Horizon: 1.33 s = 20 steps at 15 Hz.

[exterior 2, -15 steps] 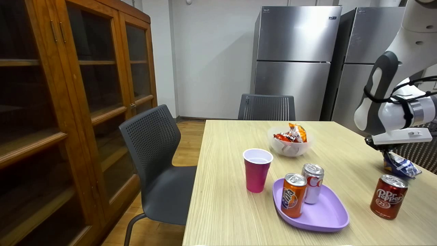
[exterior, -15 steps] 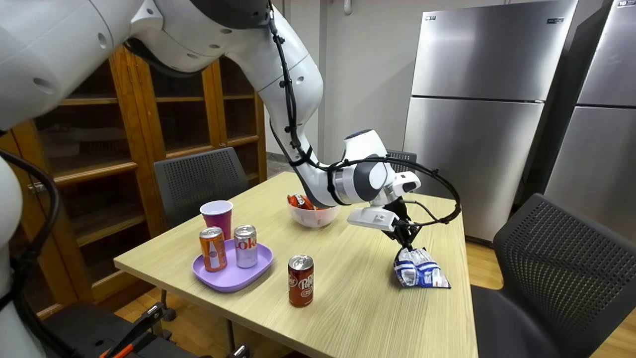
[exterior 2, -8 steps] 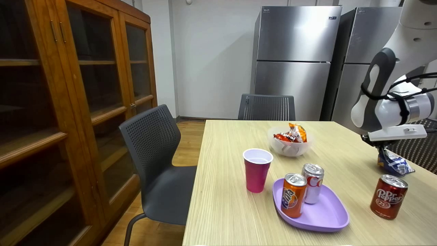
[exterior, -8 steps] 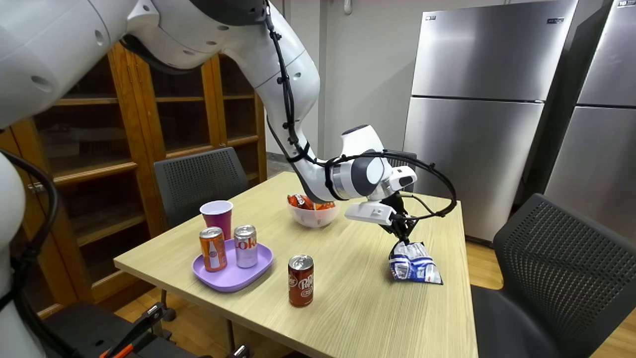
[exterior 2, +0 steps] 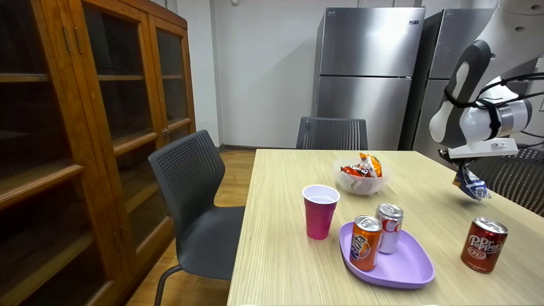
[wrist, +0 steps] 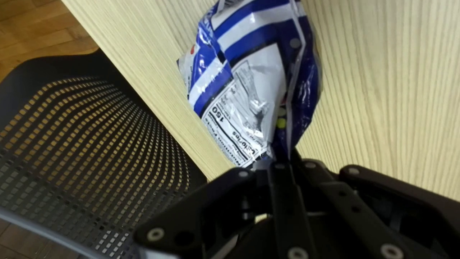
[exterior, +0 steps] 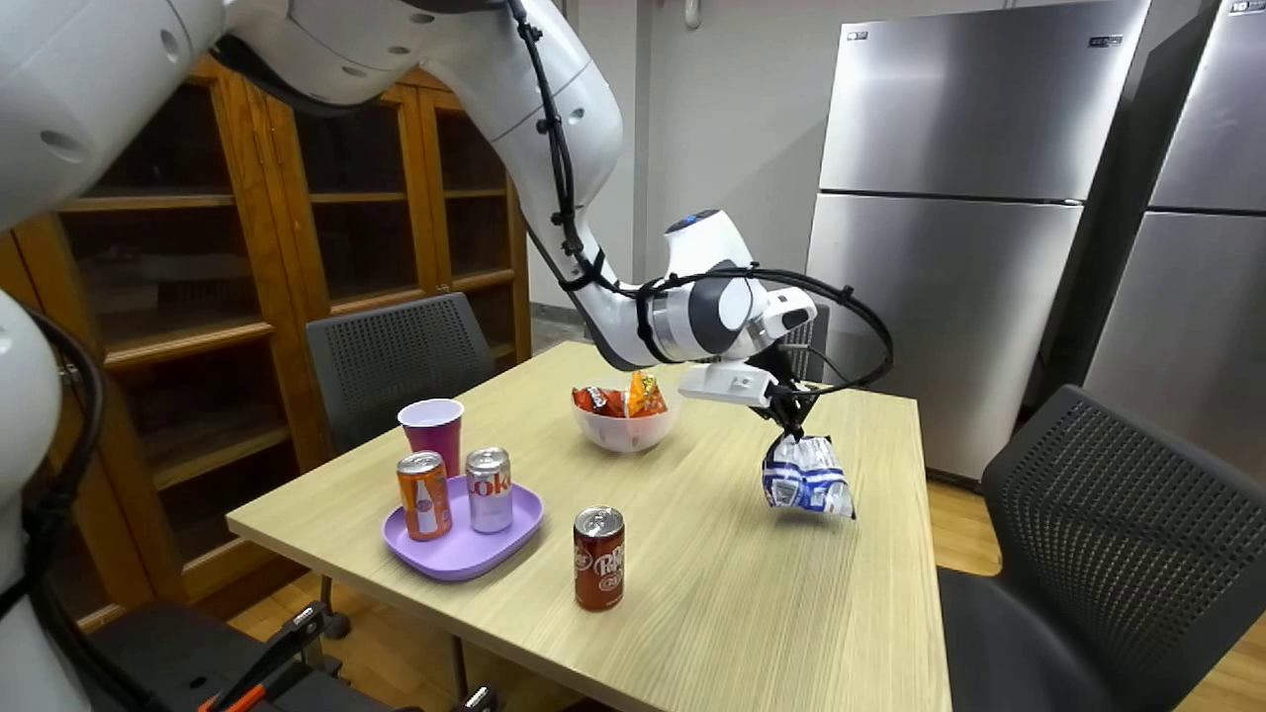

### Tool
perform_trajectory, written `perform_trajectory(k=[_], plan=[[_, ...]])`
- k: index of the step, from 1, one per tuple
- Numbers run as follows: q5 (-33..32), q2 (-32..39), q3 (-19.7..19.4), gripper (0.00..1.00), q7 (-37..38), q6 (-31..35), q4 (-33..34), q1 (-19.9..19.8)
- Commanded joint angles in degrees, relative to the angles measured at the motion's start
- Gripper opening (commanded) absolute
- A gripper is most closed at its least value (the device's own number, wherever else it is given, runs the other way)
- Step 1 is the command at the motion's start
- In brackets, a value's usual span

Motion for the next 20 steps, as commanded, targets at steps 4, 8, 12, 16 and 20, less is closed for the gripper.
perform_trajectory(k=[4, 8, 12, 16, 20], plan=[[-1.5, -6.4, 1.9, 0.0, 0.9, 3.5, -2.9, 1.4], [-1.4, -9.1, 3.5, 0.0, 0.2, 5.8, -4.2, 2.5], [-1.2, -12.0, 5.2, 0.0, -0.4, 7.8, -6.4, 3.9], [-0.7, -15.1, 6.6, 0.0, -1.1, 10.1, -9.0, 5.7], [-1.0, -18.2, 8.4, 0.0, -1.9, 11.9, -11.5, 6.8]])
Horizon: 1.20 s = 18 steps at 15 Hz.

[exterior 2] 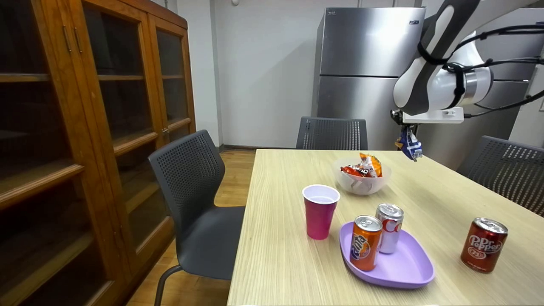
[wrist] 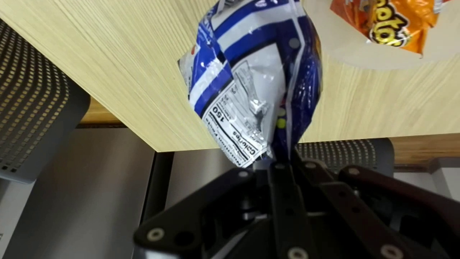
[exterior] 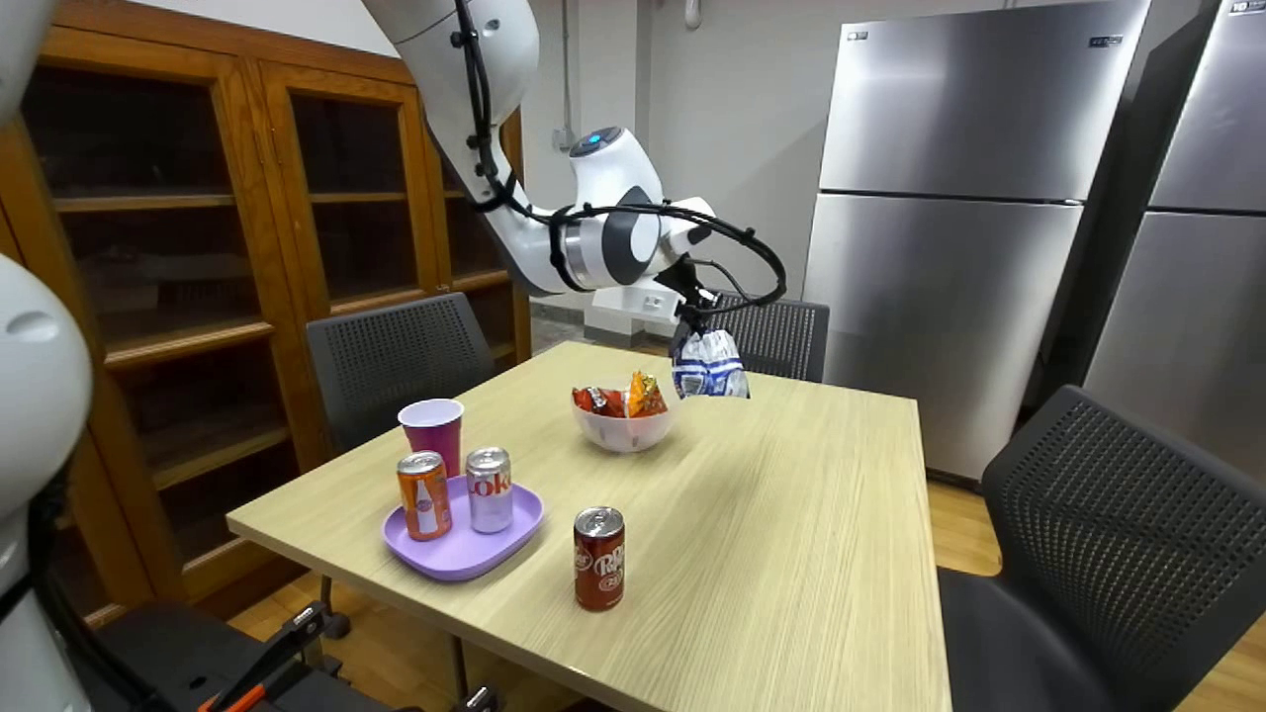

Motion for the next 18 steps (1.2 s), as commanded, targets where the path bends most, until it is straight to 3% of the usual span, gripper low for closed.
perform_trajectory(k=[1, 7, 18], plan=[[-1.1, -5.4, 2.4, 0.0, -2.0, 1.8, -4.9, 0.3], [-1.3, -9.4, 9.4, 0.0, -4.1, 2.9, -7.8, -1.8], [-0.6, -8.6, 27.6, 0.0, -8.0, 0.3, -5.4, -13.4]])
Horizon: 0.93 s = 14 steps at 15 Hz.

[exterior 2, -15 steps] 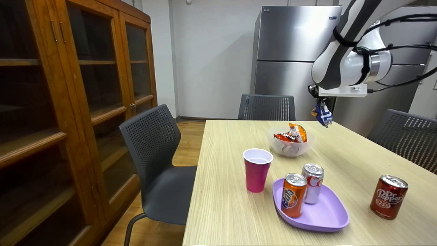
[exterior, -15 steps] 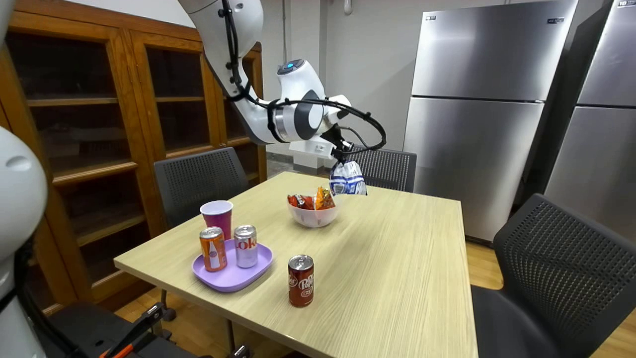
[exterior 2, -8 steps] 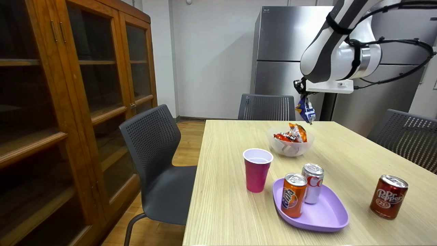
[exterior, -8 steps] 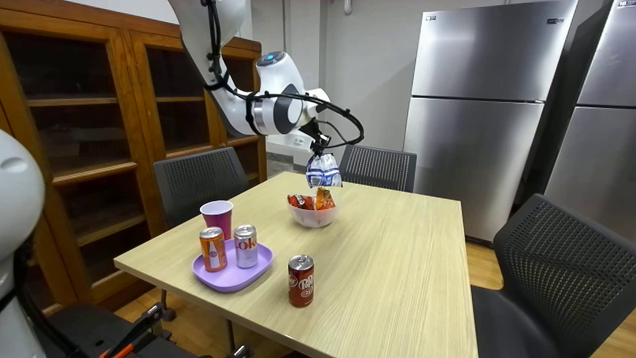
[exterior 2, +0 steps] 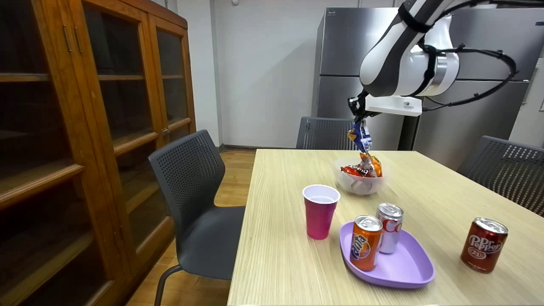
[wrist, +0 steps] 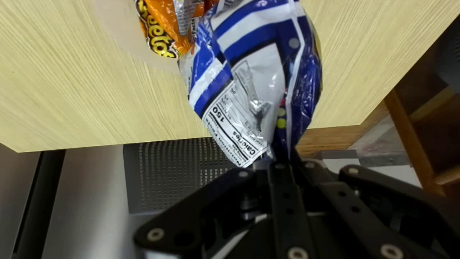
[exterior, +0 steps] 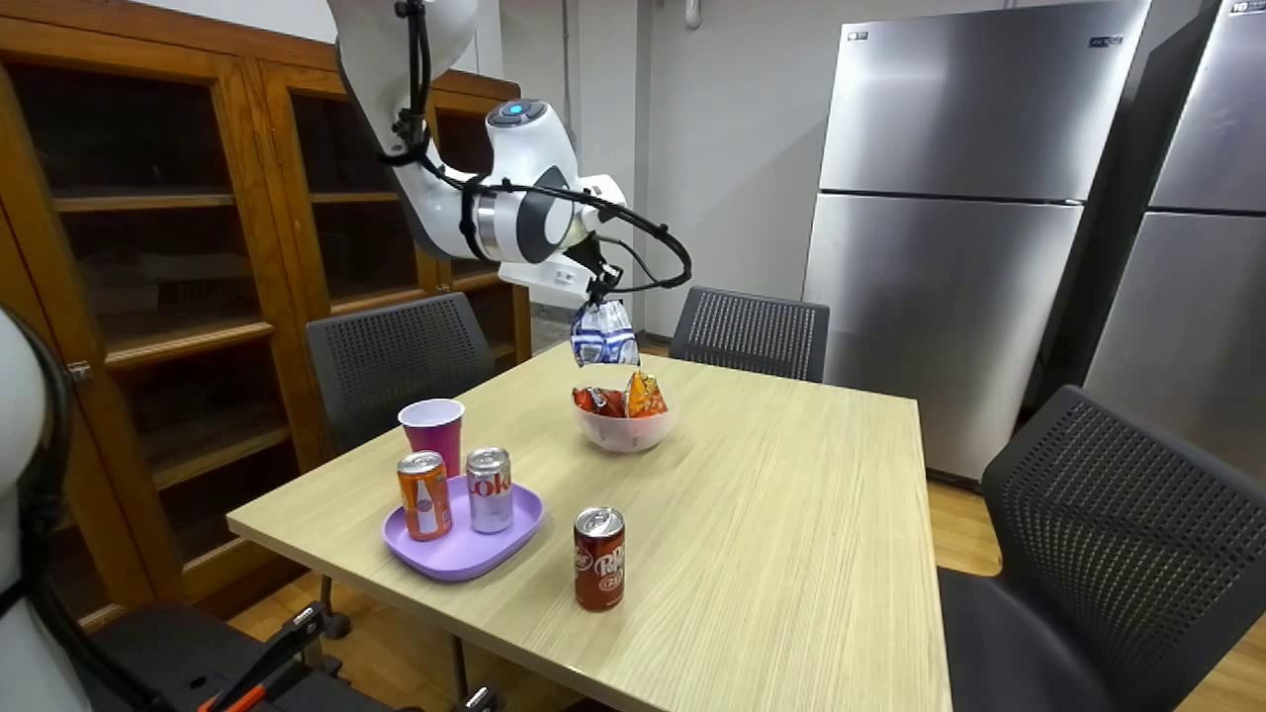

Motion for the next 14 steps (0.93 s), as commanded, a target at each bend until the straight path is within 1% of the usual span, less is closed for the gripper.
perform_trajectory(k=[1, 3, 7, 10, 14], plan=[[-0.6, 0.1, 6.1, 0.0, -2.7, -2.2, 1.2, -5.4], [-0.6, 0.9, 8.3, 0.0, -3.5, -2.8, 2.1, -7.3], [-0.4, 2.6, 11.1, 0.0, -4.7, -4.9, 3.9, -9.8], [-0.2, 4.3, 12.2, 0.0, -5.2, -6.3, 5.7, -11.0], [-0.1, 7.9, 12.1, 0.0, -4.9, -7.7, 9.4, -11.4]])
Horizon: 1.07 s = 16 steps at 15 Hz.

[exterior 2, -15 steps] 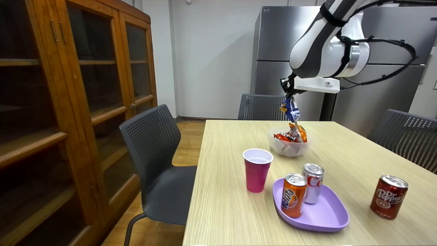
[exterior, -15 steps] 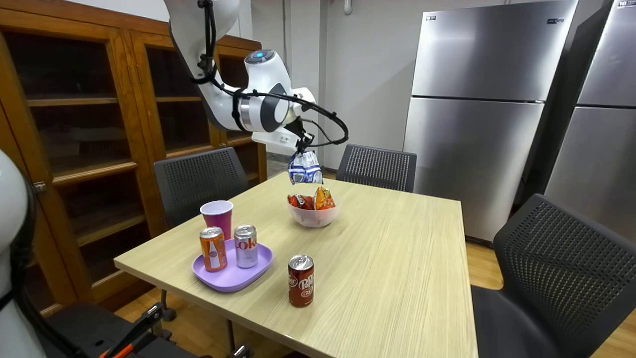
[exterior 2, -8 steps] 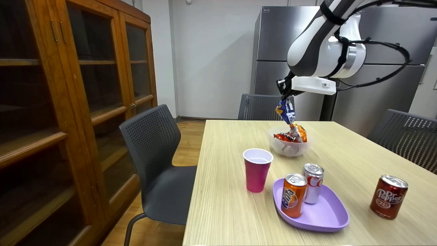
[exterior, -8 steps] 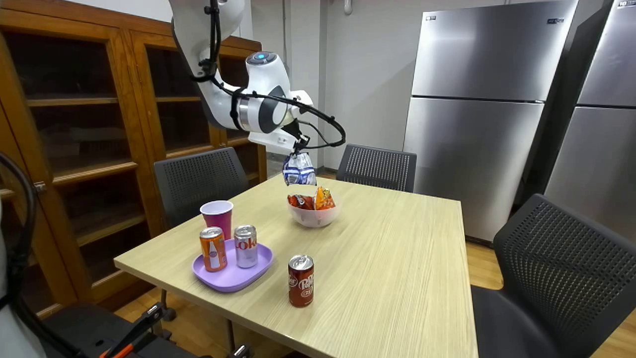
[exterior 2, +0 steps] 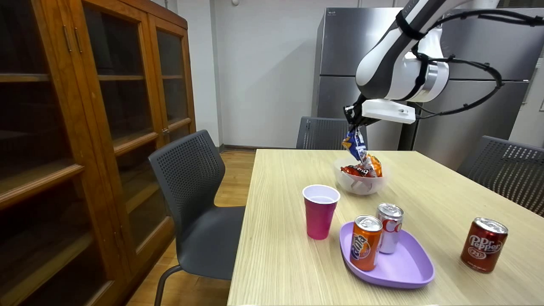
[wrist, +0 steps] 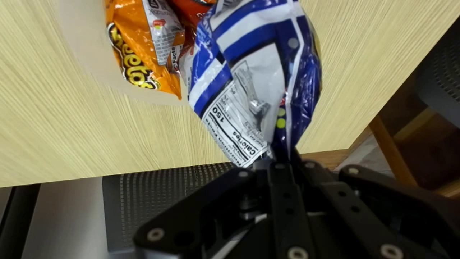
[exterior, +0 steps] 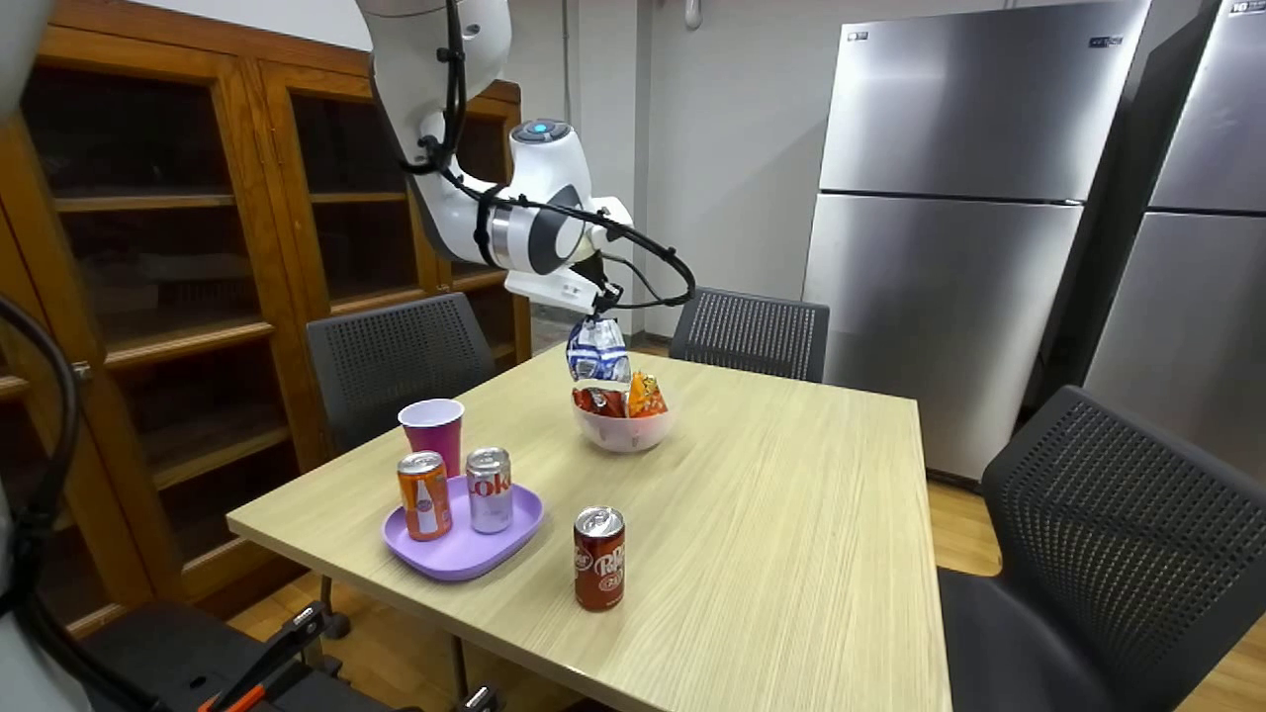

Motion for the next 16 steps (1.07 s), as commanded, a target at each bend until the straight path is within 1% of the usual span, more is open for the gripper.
perform_trajectory(k=[1, 2, 4, 9, 15, 16], plan=[[0.0, 4.1, 1.8, 0.0, -1.5, -2.7, 5.7, -1.9], [0.8, 5.1, 0.4, 0.0, -1.9, -3.0, 6.7, -0.7], [0.7, 7.3, -0.7, 0.0, -1.5, -3.3, 8.9, 0.1], [0.5, 11.6, -1.9, 0.0, -1.3, -4.3, 13.4, 0.3], [0.4, 14.1, -3.3, 0.0, -1.4, -4.4, 15.9, 0.1], [0.4, 14.3, -3.4, 0.26, -1.4, -4.5, 16.1, 0.1]])
